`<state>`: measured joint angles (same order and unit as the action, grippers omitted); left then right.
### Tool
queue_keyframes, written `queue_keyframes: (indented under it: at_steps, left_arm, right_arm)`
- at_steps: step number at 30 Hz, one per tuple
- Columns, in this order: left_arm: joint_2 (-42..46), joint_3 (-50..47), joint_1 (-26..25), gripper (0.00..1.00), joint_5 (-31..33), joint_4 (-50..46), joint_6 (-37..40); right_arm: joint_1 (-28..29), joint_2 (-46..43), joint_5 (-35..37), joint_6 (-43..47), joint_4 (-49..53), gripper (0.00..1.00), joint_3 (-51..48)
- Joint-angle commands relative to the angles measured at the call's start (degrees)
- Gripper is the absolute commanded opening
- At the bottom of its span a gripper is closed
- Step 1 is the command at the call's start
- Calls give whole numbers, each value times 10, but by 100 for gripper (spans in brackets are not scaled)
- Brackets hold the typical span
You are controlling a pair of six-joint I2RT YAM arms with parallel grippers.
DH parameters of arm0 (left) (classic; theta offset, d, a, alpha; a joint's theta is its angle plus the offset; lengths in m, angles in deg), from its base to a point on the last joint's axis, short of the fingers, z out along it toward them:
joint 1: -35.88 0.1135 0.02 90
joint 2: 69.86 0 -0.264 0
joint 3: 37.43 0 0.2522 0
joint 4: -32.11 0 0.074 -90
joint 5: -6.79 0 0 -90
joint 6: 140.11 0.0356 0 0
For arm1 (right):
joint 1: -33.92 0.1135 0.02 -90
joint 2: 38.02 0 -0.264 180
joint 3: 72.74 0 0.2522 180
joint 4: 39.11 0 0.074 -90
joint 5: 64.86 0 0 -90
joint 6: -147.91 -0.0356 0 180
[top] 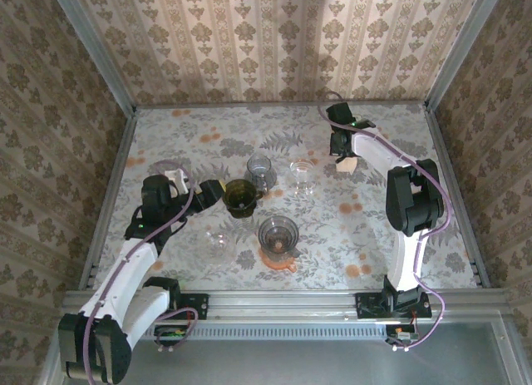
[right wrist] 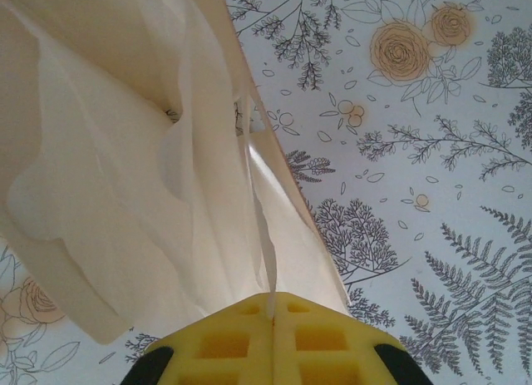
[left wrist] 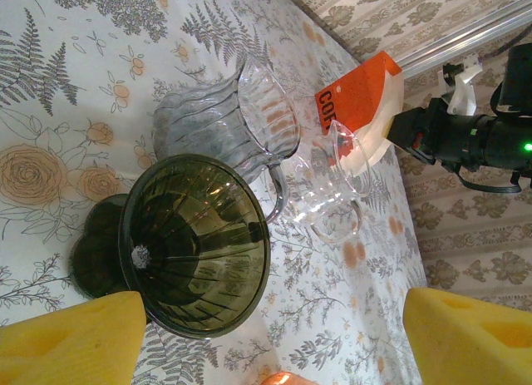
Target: Place the coffee filter in the dripper
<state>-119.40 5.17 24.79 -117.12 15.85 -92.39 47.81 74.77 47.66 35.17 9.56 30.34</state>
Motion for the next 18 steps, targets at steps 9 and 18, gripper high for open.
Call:
queue_keyframes:
  at_steps: [9,18]
  left_arm:
    - [0,-10,6,83,-12,14,-3]
    - [1,-11,5,83,-12,16,-4]
  right_arm:
    - [3,-43,19,4,17,0,-7]
    - [8,-103,23,-5,34,0,-51]
